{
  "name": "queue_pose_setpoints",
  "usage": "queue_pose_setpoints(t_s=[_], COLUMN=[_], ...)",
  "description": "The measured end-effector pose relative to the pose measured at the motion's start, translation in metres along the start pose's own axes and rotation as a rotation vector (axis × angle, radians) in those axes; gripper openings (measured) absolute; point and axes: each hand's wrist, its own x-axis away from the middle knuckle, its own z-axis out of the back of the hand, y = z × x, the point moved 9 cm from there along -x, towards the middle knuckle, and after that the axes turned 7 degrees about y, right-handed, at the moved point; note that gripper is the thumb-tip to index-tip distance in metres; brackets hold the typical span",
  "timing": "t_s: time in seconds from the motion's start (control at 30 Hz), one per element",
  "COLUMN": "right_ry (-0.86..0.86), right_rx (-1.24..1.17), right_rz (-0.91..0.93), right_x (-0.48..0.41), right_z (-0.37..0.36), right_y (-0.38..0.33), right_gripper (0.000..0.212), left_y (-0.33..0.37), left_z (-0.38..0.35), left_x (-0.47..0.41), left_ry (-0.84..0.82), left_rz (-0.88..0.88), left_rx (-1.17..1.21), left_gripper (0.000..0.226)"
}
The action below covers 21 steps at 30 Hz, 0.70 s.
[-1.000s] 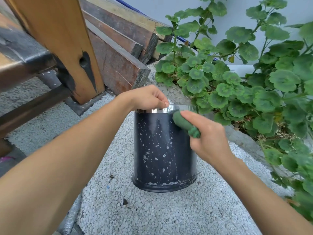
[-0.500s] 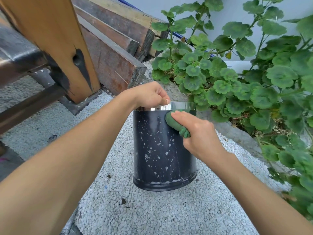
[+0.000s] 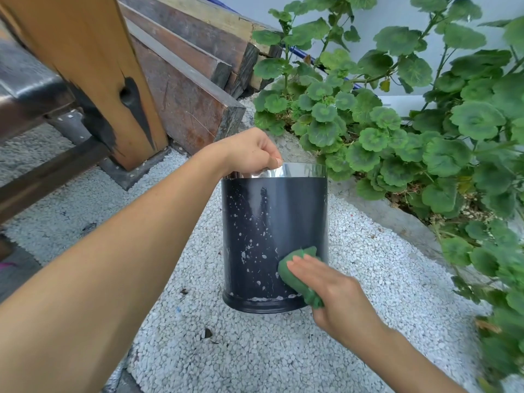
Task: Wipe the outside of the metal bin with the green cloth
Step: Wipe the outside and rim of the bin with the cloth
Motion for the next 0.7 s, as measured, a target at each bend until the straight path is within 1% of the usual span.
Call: queue_pose_setpoints(t_s=[0.17,0.3,0.43,0.53,0.63,0.7], right_ry=[-0.086,-0.102,-0.096,-0.029,0.084,0.177], right_rx=[-0.041,-0.057,-0.059,-0.088,-0.099,-0.093], right_rz=[-0.015,-0.047,-0.05,-0.066,-0.077,-0.052], right_x=[0.039,0.046,0.044,0.037,0.014,-0.008], right_z=[-0.018,-0.02,-0.016,-0.004,0.017,0.033], right_y=[0.001,0.004,0.002,0.001,-0.005,-0.014], right_gripper=[0.099,0.098,0.096,0.09,0.088,0.083], left_y=[-0.001,-0.002,-0.001,0.002,0.005,0.008], left_z=[0.0,-0.002,0.0,-0.001,-0.004,-0.005], left_x=[0.0,0.0,0.002,0.004,0.007,0.008], left_ry=[-0.02,-0.03,-0.004,-0.028,-0.059,-0.061], left_rz=[0.0,-0.001,0.007,0.022,0.031,0.031], left_rx=[0.015,0.005,0.006,-0.017,-0.033,-0.04], left_gripper=[0.021,0.016,0.011,0.009,0.009,0.009])
